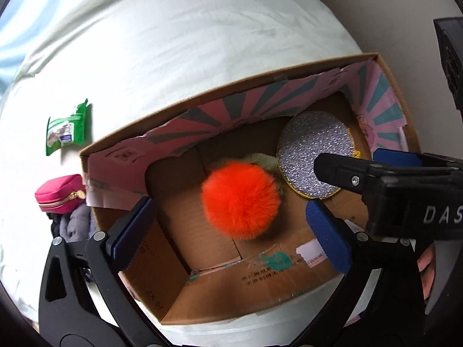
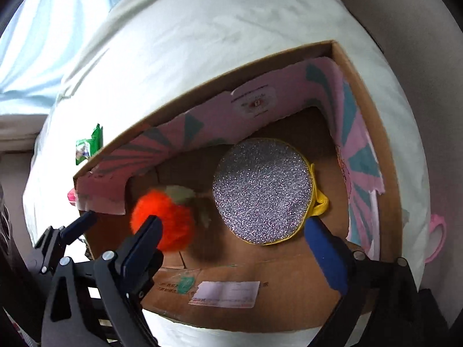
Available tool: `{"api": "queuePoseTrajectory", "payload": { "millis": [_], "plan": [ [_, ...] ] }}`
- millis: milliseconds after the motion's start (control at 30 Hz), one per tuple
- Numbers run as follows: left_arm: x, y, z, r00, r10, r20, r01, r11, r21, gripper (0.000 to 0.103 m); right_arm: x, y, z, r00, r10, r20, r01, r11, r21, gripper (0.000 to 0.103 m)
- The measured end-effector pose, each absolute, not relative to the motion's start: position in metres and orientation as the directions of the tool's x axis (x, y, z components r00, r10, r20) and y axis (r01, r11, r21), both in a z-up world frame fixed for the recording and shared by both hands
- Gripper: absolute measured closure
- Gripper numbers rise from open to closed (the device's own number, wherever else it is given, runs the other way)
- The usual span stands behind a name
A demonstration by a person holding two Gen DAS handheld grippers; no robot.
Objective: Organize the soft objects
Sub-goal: 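Open both tools to drop the pompom and pad into the box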
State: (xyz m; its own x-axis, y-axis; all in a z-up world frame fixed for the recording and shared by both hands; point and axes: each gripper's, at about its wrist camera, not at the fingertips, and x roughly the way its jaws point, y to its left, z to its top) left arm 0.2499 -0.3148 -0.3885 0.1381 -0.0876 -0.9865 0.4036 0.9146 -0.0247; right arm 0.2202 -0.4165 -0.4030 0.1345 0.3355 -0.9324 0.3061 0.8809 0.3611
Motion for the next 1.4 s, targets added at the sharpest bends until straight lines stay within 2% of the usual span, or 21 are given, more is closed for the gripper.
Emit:
{"api": "queuePoseTrajectory", "payload": {
  "millis": [333, 667, 933, 1033, 1167, 1400],
  "plan": [
    [0.230, -0.296, -0.328, 0.202, -0.131, -0.971, 0.400, 0.916, -0.040, 0.000, 0.209, -0.421, -0.354, 0.173, 0.317, -0.933, 0.309, 0.882, 0.357, 0.005],
    [0.185, -0.220, -0.223, 0.365, -0.194, -0.910, 0.299, 0.951, -0.083, 0.000, 0.180, -0.382, -0.243, 0.319, 0.265, -0.910, 0.209, 0.917, 0.340, 0.005],
    [0.122, -0.125, -0.135, 0.542, -0.192, -0.818, 0.215, 0.973, -0.086, 0.000, 0.131, -0.317, -0.155, 0.474, 0.170, -0.864, 0.064, 0.972, 0.226, 0.005],
    [0.099, -0.083, -0.115, 0.587, -0.176, -0.791, 0.172, 0.981, -0.091, 0.000, 0.103, -0.287, -0.127, 0.548, 0.127, -0.827, 0.017, 0.987, 0.162, 0.005],
    [0.069, -0.032, -0.101, 0.625, -0.154, -0.766, 0.120, 0.988, -0.100, 0.000, 0.067, -0.254, -0.105, 0.618, 0.135, -0.774, -0.007, 0.986, 0.167, 0.005],
    [0.026, 0.044, -0.094, 0.667, -0.148, -0.730, 0.103, 0.989, -0.106, 0.000, 0.020, -0.196, -0.096, 0.675, 0.105, -0.730, 0.005, 0.989, 0.146, 0.005]
  ]
}}
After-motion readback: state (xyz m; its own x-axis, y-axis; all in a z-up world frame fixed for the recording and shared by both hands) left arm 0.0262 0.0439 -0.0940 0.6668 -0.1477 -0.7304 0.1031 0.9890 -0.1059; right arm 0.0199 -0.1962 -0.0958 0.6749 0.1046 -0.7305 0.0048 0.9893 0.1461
